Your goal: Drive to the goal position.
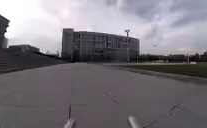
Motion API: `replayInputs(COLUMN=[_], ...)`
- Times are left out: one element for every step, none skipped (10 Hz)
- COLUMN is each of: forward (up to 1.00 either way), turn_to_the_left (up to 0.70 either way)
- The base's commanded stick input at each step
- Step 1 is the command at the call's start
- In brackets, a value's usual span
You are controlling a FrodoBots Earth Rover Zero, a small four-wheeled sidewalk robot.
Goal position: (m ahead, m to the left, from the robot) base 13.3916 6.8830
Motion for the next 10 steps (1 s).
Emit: replayInputs(forward=[0.85,0.85,0.85,0.85,0.85,0.85,0.85,0.85,0.85,0.85], turn_to_the_left=[0.00,0.00,0.00,0.00,0.00,0.00,0.00,0.00,0.00,0.00])
